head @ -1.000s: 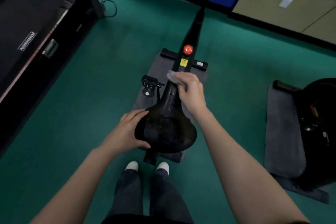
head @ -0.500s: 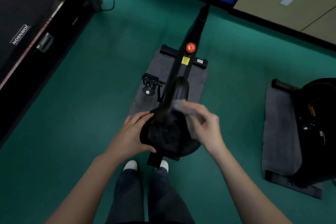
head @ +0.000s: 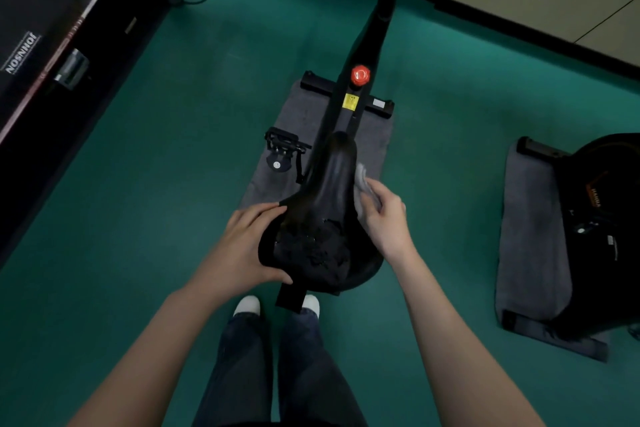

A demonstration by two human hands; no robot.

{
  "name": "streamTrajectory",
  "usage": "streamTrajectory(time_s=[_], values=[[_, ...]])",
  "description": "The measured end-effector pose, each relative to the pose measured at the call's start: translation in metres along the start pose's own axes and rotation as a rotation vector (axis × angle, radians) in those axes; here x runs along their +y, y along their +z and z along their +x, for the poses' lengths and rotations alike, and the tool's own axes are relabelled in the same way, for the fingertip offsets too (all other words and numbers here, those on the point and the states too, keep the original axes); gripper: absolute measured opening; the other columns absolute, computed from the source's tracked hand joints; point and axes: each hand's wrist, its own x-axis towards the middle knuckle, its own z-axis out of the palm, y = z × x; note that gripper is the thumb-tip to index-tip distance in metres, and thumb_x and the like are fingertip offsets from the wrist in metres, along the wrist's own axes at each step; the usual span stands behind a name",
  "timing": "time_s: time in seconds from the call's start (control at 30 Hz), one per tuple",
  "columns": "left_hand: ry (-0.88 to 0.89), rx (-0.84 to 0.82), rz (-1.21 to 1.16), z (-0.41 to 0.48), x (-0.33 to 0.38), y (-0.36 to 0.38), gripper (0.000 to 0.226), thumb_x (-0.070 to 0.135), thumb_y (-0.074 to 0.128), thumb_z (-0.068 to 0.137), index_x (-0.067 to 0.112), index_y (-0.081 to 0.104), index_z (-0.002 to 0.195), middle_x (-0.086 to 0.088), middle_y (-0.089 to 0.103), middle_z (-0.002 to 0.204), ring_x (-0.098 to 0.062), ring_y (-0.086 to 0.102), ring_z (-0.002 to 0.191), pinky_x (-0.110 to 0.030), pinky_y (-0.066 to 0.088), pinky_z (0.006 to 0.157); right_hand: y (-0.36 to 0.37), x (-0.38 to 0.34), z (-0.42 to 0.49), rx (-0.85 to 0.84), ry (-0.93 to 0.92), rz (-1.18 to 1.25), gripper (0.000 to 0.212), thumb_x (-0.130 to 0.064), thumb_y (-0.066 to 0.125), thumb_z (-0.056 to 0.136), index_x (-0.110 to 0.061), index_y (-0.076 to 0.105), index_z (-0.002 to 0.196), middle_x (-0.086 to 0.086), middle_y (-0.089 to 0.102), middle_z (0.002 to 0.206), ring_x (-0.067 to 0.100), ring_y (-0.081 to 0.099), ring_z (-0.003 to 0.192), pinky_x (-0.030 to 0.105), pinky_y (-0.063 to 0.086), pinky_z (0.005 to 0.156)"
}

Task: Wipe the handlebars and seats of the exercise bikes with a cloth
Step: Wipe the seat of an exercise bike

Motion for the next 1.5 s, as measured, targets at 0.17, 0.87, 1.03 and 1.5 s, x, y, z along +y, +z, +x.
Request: streamTrajectory(time_s=[0.17, 0.87, 1.03, 1.5], values=[[-0.003, -0.005, 0.005, 0.001, 0.000, 0.000, 0.112, 0.050, 0.087, 0.045, 0.024, 0.038, 0.142, 0.014, 0.034, 0.140, -0.009, 0.025, 0.127, -0.028, 0.022, 0.111, -0.028, 0.020, -0.018, -0.180, -0.048, -0.172, 0.033, 0.001, 0.048, 0.091, -0.014, 0.066, 0.115, -0.007, 0.069, 0.105, 0.004, 0.059, 0.099, 0.011, 0.041, 0.084], [0.000, 0.019, -0.001, -0.001, 0.000, 0.000, 0.110, 0.048, 0.087, 0.045, 0.024, 0.040, 0.141, 0.016, 0.035, 0.135, -0.005, 0.025, 0.122, -0.020, 0.018, 0.107, -0.009, 0.016, -0.088, 0.327, 0.027, 0.011, 0.042, 0.011, 0.044, 0.092, -0.005, 0.056, 0.128, -0.003, 0.052, 0.132, 0.013, 0.045, 0.131, 0.030, 0.032, 0.113], [-0.008, 0.026, -0.014, -0.003, 0.000, 0.000, 0.109, 0.045, 0.088, 0.046, 0.026, 0.039, 0.141, 0.022, 0.032, 0.132, -0.003, 0.023, 0.121, -0.019, 0.017, 0.107, 0.021, -0.004, -0.093, 0.256, -0.198, -0.229, 0.043, 0.019, 0.052, 0.084, 0.001, 0.062, 0.121, 0.006, 0.056, 0.130, 0.026, 0.049, 0.129, 0.042, 0.036, 0.111], [-0.010, 0.042, -0.057, -0.006, 0.002, 0.001, 0.108, 0.040, 0.090, 0.047, 0.025, 0.040, 0.141, 0.017, 0.035, 0.135, -0.014, 0.029, 0.128, -0.019, 0.017, 0.108, 0.011, -0.025, -0.061, 0.274, -0.249, -0.192, 0.038, 0.012, 0.048, 0.089, 0.002, 0.060, 0.123, 0.007, 0.059, 0.127, 0.021, 0.054, 0.123, 0.028, 0.034, 0.110]])
